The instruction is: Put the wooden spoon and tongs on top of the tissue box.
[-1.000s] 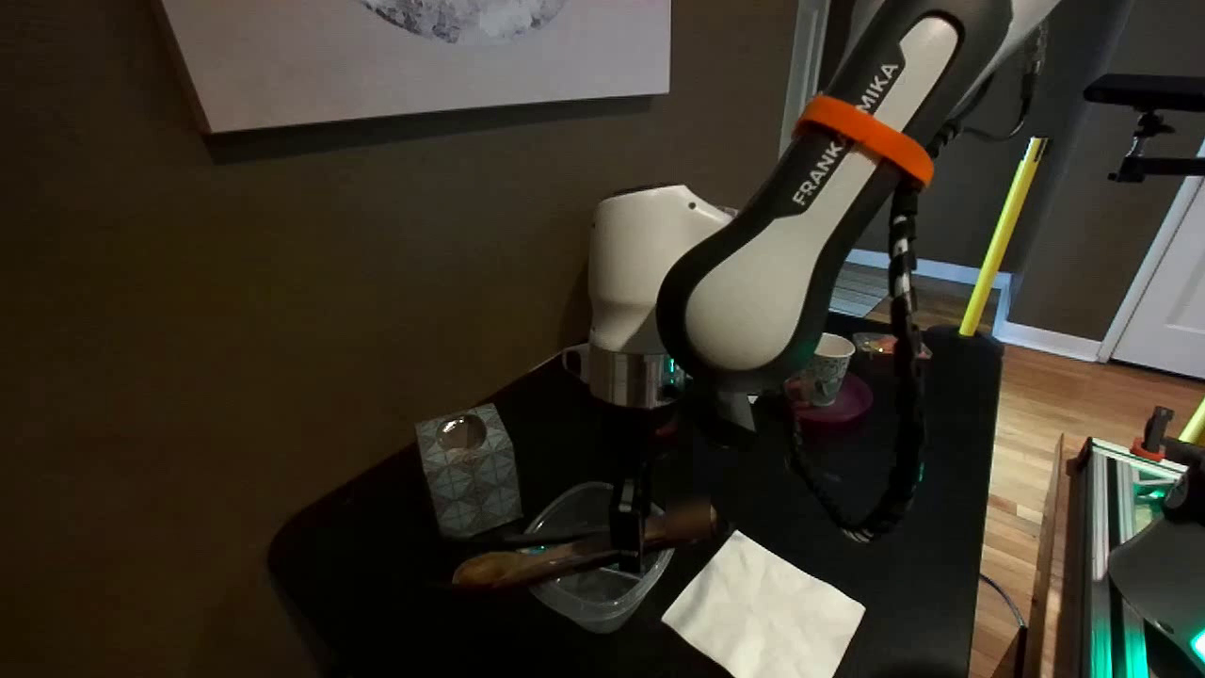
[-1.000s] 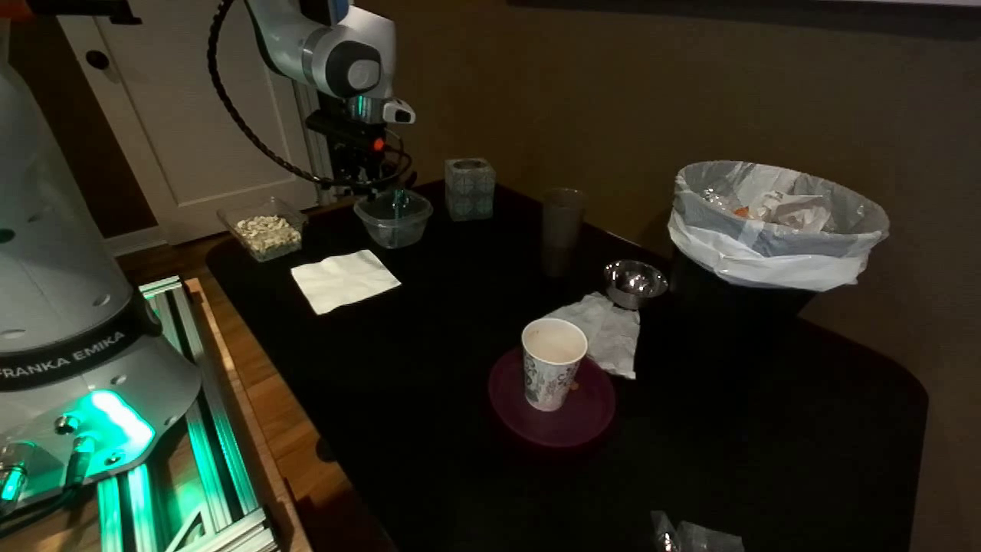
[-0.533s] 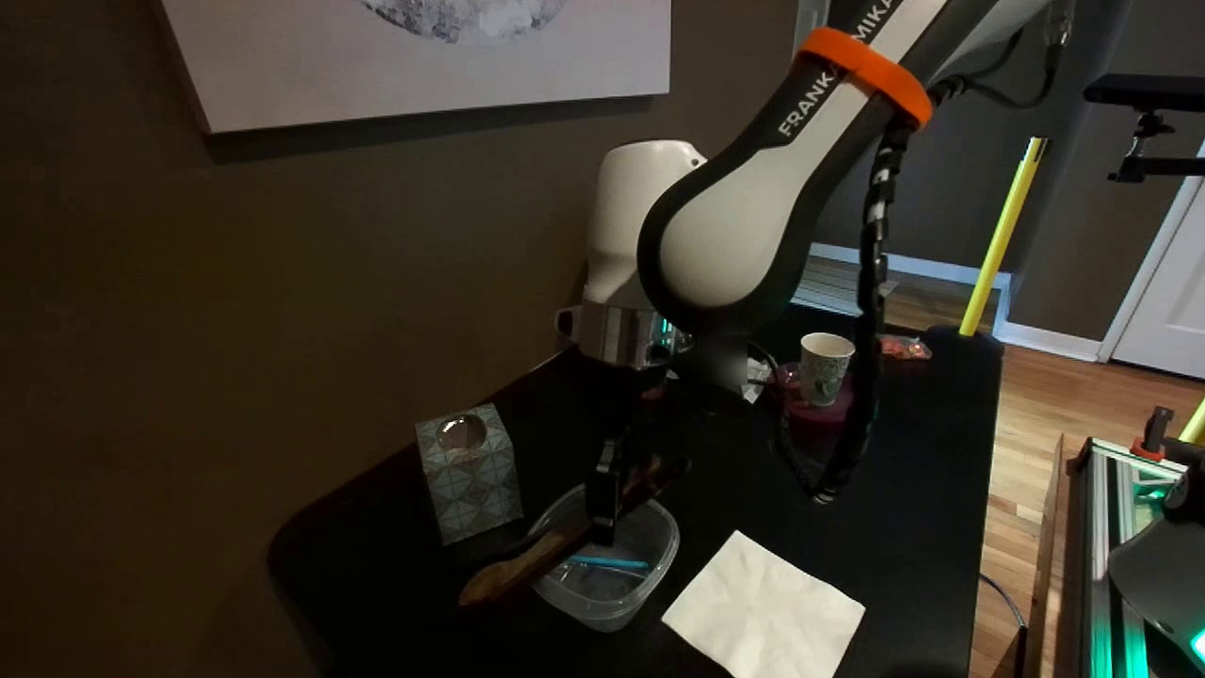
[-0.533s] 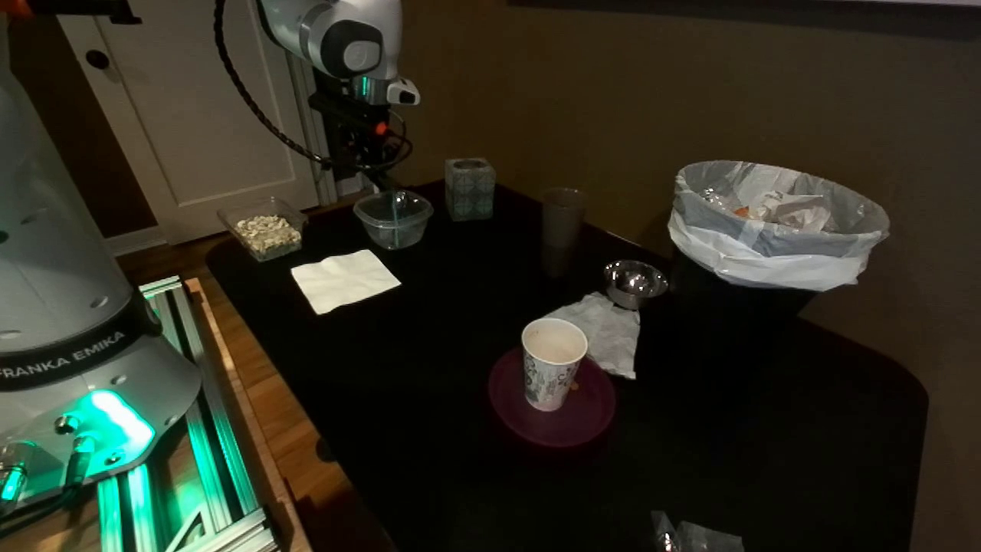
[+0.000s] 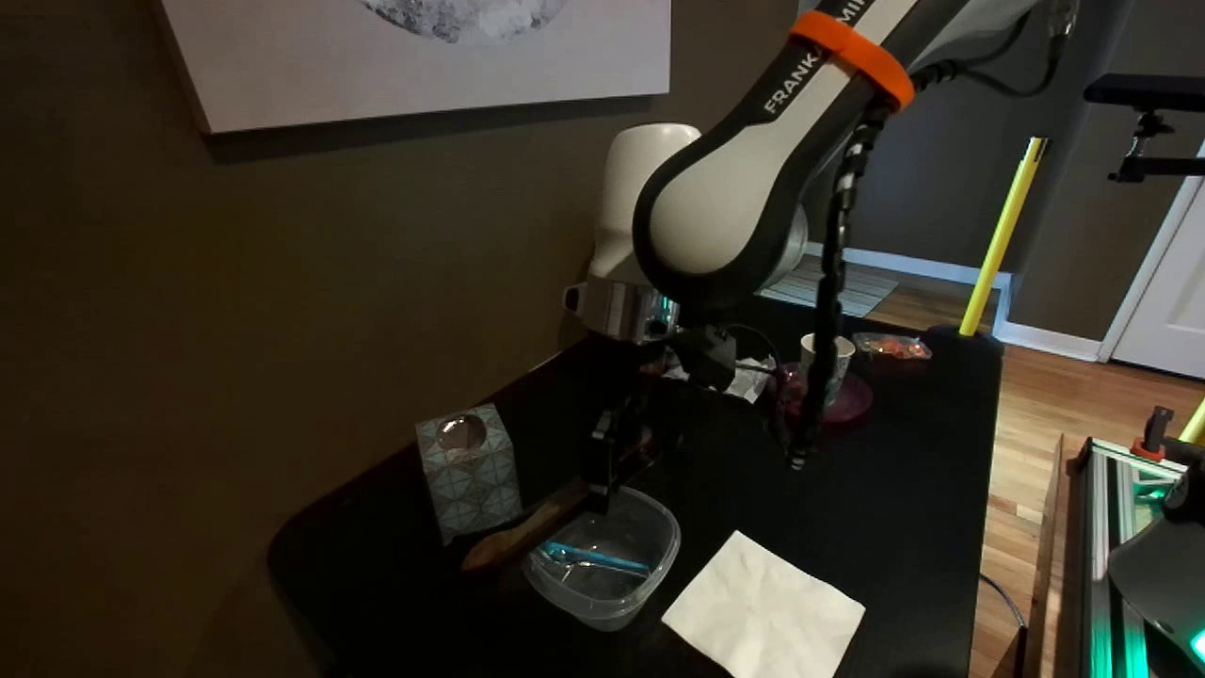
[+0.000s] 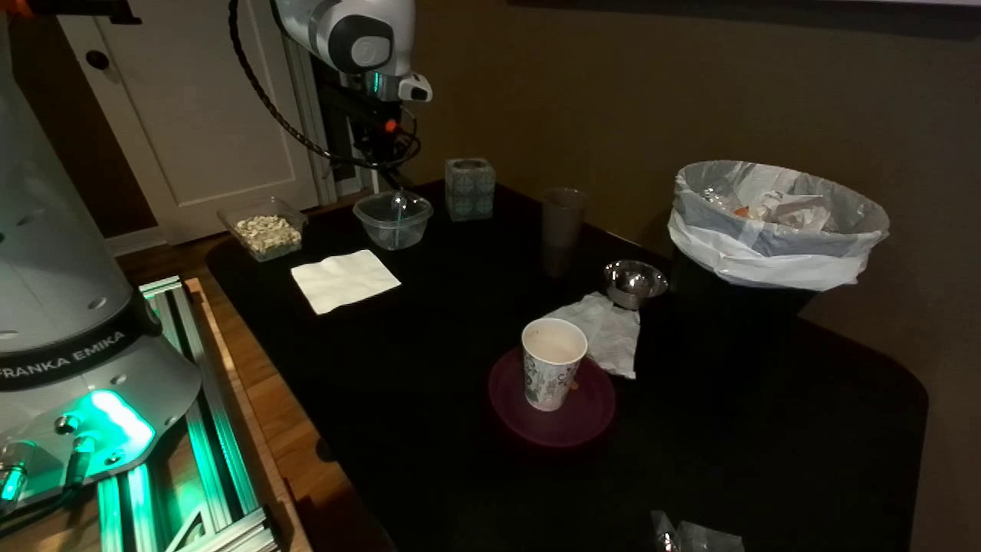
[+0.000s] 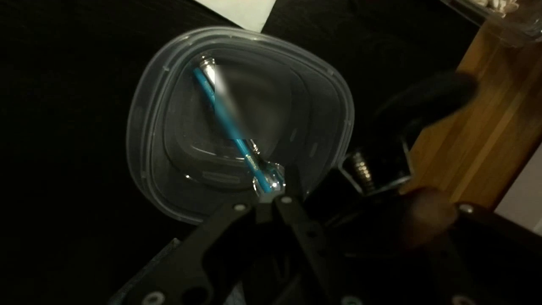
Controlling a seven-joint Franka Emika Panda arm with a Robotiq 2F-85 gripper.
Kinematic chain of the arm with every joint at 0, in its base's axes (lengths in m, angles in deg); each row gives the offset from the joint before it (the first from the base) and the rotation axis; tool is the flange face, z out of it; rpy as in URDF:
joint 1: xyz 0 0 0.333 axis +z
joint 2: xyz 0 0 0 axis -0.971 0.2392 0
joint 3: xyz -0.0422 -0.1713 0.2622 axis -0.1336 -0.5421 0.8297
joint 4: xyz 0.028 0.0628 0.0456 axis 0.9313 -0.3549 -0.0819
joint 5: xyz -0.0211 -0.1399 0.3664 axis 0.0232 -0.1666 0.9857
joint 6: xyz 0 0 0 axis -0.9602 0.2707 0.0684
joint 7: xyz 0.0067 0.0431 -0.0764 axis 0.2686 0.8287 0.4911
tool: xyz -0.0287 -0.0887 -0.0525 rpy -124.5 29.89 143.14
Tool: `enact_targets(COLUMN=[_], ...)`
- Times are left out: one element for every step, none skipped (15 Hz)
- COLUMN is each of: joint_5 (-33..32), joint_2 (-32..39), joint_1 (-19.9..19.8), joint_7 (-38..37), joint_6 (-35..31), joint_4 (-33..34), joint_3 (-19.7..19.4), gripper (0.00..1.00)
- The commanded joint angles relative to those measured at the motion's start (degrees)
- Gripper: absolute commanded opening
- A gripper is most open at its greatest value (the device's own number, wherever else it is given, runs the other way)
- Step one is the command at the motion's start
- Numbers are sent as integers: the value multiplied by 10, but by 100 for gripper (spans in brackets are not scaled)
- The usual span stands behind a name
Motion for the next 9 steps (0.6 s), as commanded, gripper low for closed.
enact_targets(joint_5=[86,113,138,159,177,197,219,243,270], joint_2=[-11,-11,-12,-12,-13,-13,-13,-12,-12], joint_1=[-36,-45,-53,-59,-61,-63,-63,-61,-60], joint_7=[74,99,123,145,160,177,194,207,224], joint_6=[22,26,33,43,51,60,67,68,66], joint_4=[6,9,13,16,19,23,28,32,35], joint_3=[26,34,41,46,46,48,47,46,45], gripper=[16,16,16,16,16,16,16,16,16])
